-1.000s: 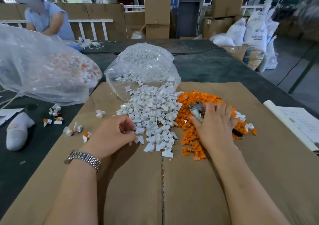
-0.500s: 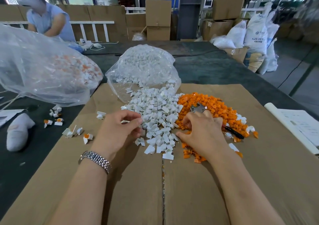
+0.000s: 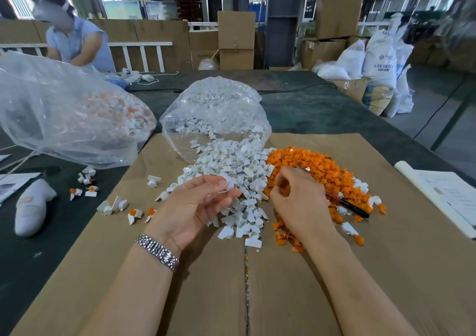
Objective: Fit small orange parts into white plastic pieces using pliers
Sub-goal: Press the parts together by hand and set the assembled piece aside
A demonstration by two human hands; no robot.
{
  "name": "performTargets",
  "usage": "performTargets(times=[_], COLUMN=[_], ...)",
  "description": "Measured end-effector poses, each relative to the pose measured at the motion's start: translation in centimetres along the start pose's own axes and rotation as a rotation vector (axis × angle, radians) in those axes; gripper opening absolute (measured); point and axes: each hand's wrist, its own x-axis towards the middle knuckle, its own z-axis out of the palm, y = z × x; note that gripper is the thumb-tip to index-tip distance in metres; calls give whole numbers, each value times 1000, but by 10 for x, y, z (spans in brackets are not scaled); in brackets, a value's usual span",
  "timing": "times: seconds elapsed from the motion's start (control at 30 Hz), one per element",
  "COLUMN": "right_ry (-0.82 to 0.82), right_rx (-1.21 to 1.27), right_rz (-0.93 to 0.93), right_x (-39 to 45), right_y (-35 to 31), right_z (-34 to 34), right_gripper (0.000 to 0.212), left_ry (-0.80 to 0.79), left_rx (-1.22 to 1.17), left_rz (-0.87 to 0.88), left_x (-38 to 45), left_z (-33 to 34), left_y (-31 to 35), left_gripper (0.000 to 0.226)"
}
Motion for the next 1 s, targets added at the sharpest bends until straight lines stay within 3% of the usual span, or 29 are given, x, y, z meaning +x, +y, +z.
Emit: performTargets(times=[0.13, 0.3, 0.47, 0.77, 1.0], right_ry=[-39, -183, -197, -172, -132], right_rx=[567, 941, 941, 970, 861], right_rz=[102, 76, 96, 109, 142], right_x=[0, -3, -5, -9, -9], right_y=[-14, -23, -23, -31, -30], right_z=[-8, -13, -13, -7, 1], right_gripper=[11, 5, 8, 7, 8], left_ry=[-21, -86, -83, 128, 153], left_rx=[-1, 23, 109, 737, 774], left_rz=[16, 16, 148, 395, 510], left_x=[3, 5, 4, -8, -9], left_z=[3, 6, 9, 23, 30], left_y=[-4, -8, -14, -16, -19], left_gripper=[21, 34, 34, 23, 30])
